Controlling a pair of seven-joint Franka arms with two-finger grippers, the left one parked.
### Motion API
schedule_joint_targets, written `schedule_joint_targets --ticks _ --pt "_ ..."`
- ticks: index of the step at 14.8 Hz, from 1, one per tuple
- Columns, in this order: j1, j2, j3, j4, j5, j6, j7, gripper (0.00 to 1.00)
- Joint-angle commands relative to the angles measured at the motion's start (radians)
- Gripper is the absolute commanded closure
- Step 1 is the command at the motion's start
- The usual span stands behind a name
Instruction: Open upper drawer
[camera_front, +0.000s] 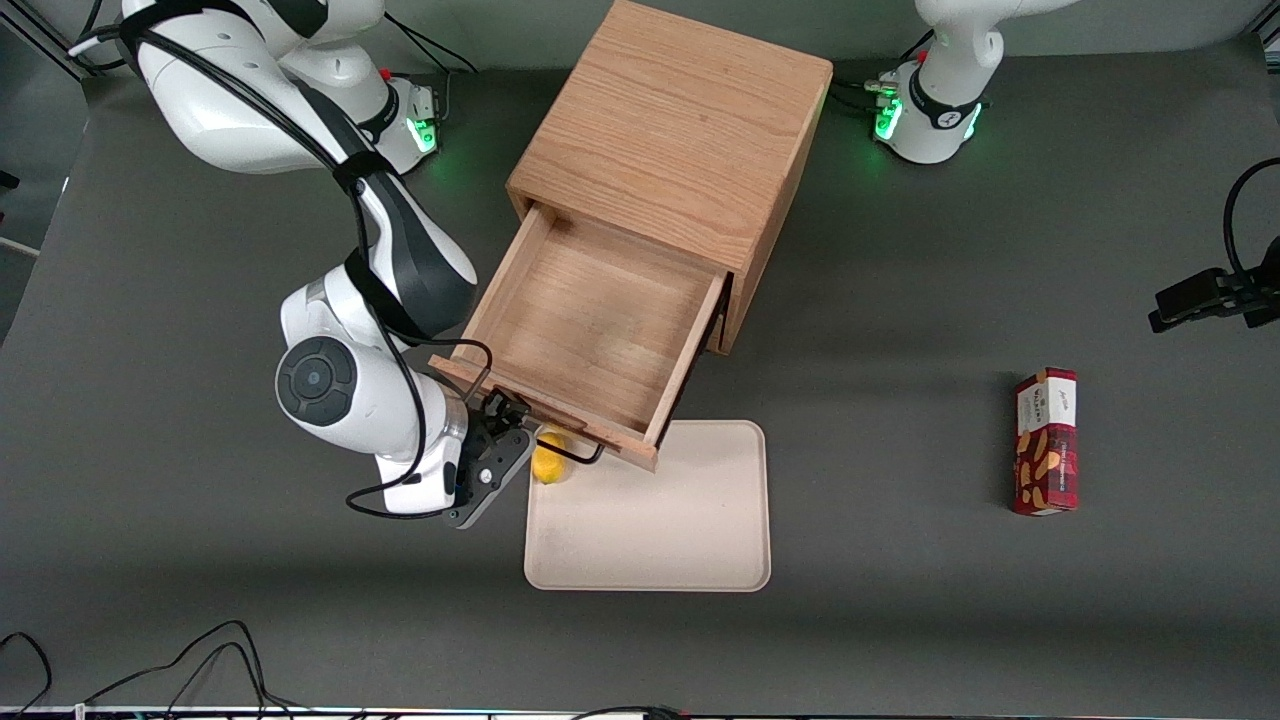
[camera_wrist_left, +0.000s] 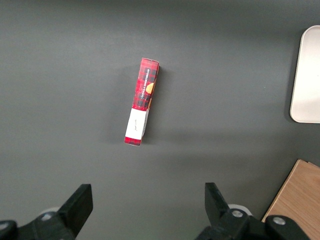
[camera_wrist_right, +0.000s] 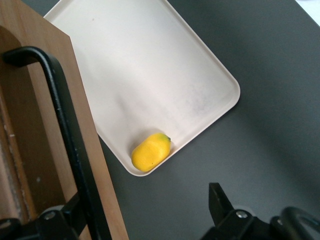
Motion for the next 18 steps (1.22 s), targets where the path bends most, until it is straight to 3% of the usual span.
schedule_joint_targets --ticks 1,9,13,15,18 --pt "0.004 0.024 0.005 0.079 -0.01 -0.062 -0.017 0.0" --pt "0.017 -0.056 0.011 0.179 0.032 -0.25 0.002 0.0" --pt "-0.002 -0.157 0.007 0.165 0.034 -0.352 0.13 0.0" --pt "-0.06 -0.235 0.013 0.124 0.037 -0.456 0.169 0.0" --pt "-0.15 -0.389 0.013 -0.048 0.037 -0.463 0.247 0.0"
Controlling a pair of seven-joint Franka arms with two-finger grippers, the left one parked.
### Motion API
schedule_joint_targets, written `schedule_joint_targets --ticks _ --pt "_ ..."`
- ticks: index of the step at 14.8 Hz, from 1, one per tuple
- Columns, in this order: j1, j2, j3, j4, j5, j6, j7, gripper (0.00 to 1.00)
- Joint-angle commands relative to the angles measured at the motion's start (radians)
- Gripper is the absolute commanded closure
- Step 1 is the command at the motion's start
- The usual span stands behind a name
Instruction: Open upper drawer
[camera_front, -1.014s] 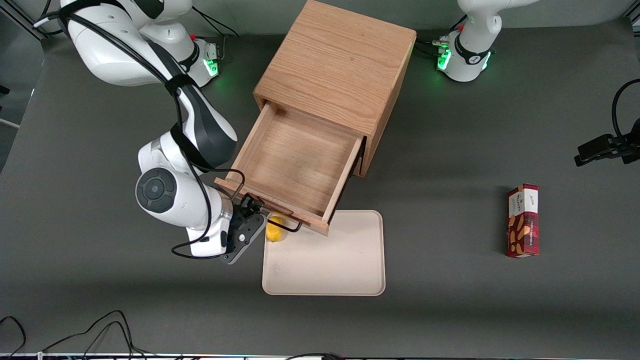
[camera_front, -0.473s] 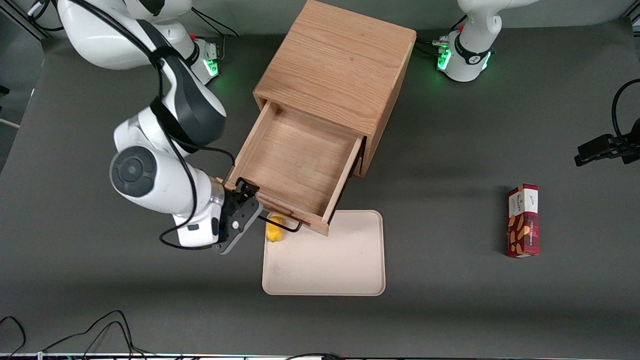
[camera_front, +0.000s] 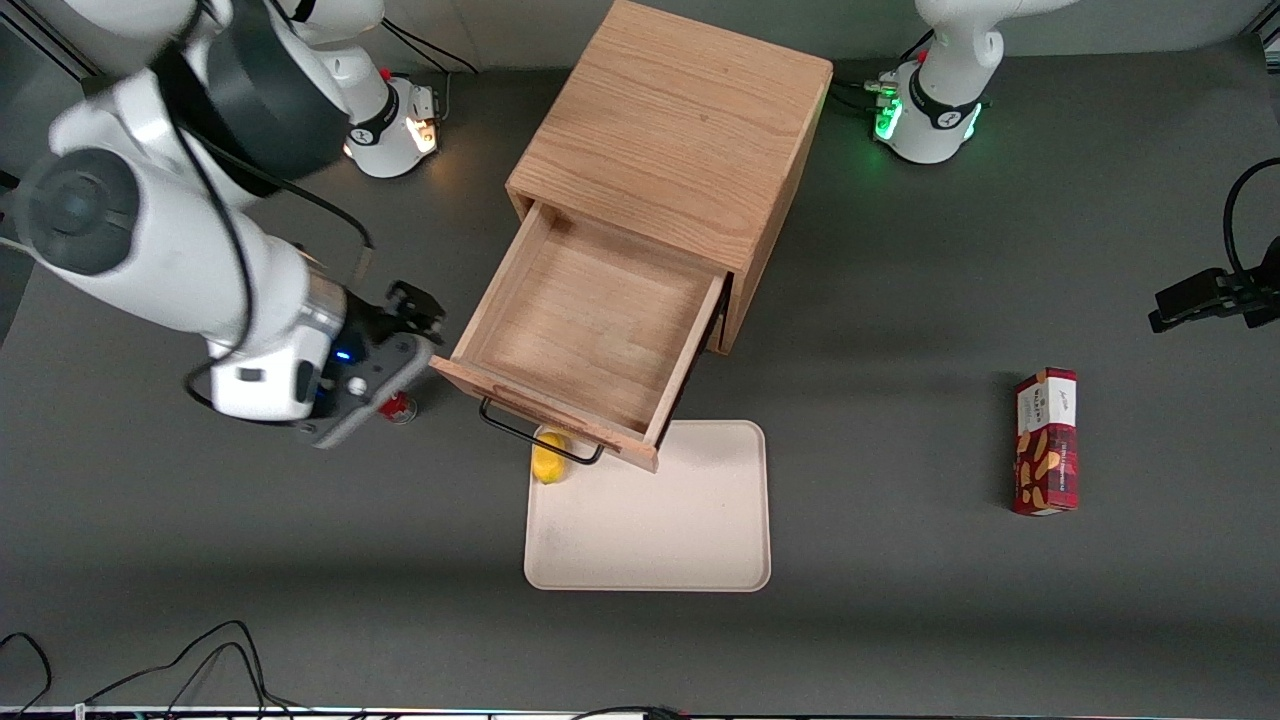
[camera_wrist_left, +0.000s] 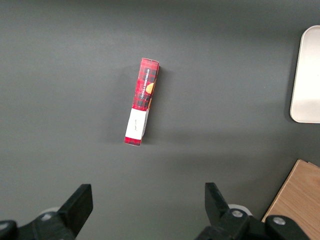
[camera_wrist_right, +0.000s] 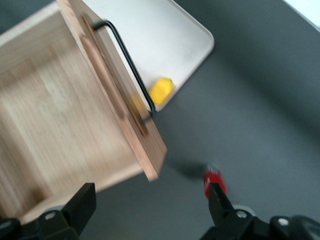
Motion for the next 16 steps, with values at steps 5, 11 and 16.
schedule_joint_targets --ticks 5,11,16 --pt "-0.27 -0.302 0.008 -0.396 0.082 0.015 0.196 0.0" --pt "-0.312 -0.405 0.002 -0.525 -0.058 0.045 0.247 0.0" --pt "-0.439 -0.542 -0.005 -0.704 0.108 0.147 0.221 0.0"
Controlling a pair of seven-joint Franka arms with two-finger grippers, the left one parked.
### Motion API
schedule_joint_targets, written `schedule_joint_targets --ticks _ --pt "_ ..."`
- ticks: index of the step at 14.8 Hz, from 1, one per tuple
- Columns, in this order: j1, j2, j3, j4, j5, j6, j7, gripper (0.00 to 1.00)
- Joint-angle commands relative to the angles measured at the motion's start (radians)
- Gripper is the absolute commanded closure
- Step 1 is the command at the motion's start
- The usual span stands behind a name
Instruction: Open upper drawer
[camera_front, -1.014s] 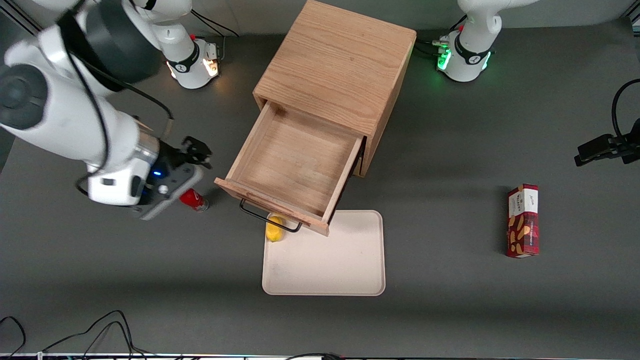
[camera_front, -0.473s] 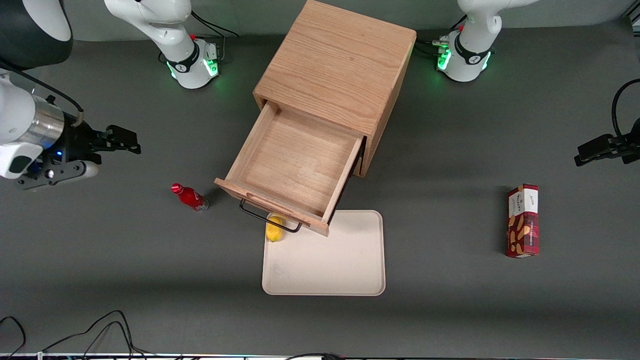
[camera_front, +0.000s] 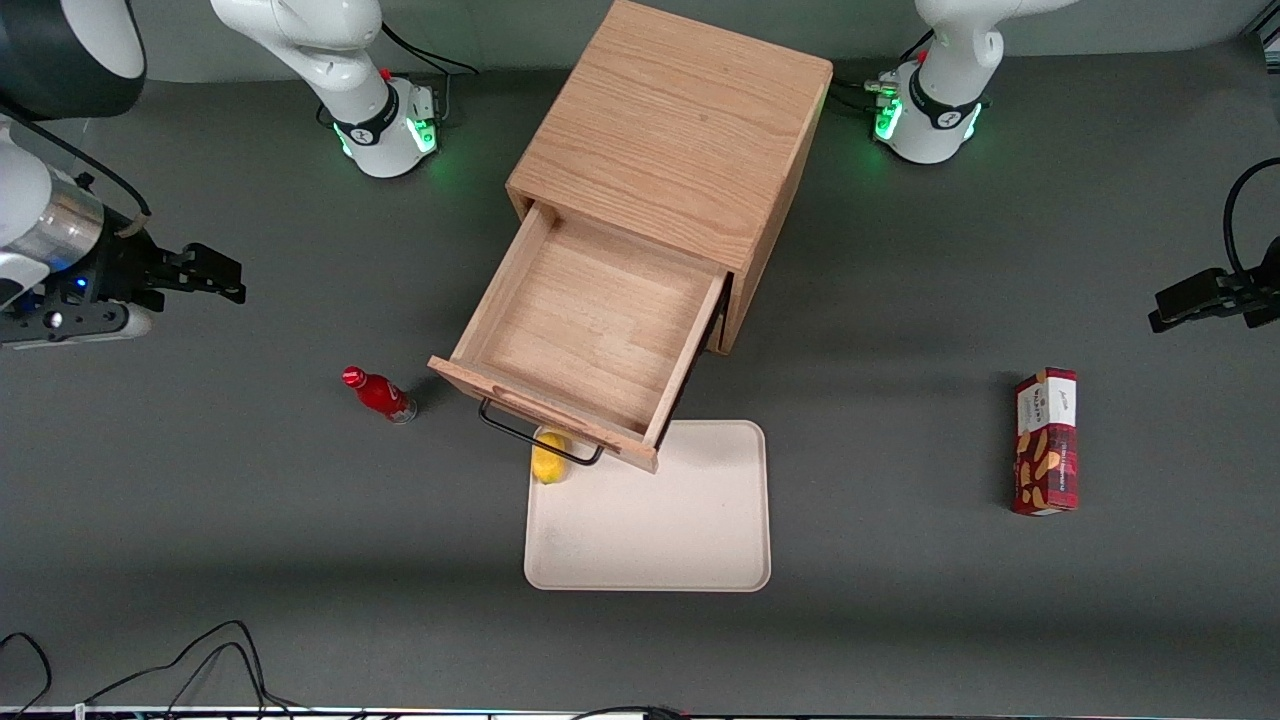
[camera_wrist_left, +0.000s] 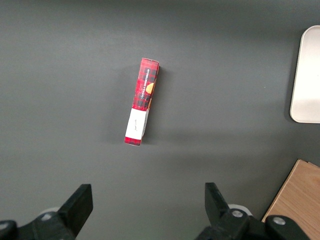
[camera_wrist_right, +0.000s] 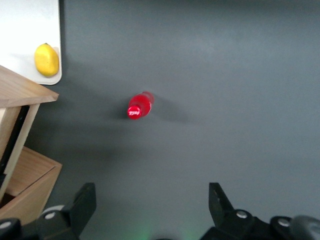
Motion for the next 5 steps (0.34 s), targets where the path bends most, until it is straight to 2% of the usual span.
schedule_joint_targets --ticks 1,2,5 --pt "-0.023 -0.073 -0.027 -0.075 0.054 0.011 -0.056 0.0" --pt "0.05 -0.073 -0.079 -0.072 0.051 0.01 -0.088 0.0" --pt "0.354 -0.072 -0.356 -0.058 0.016 0.005 -0.083 0.0"
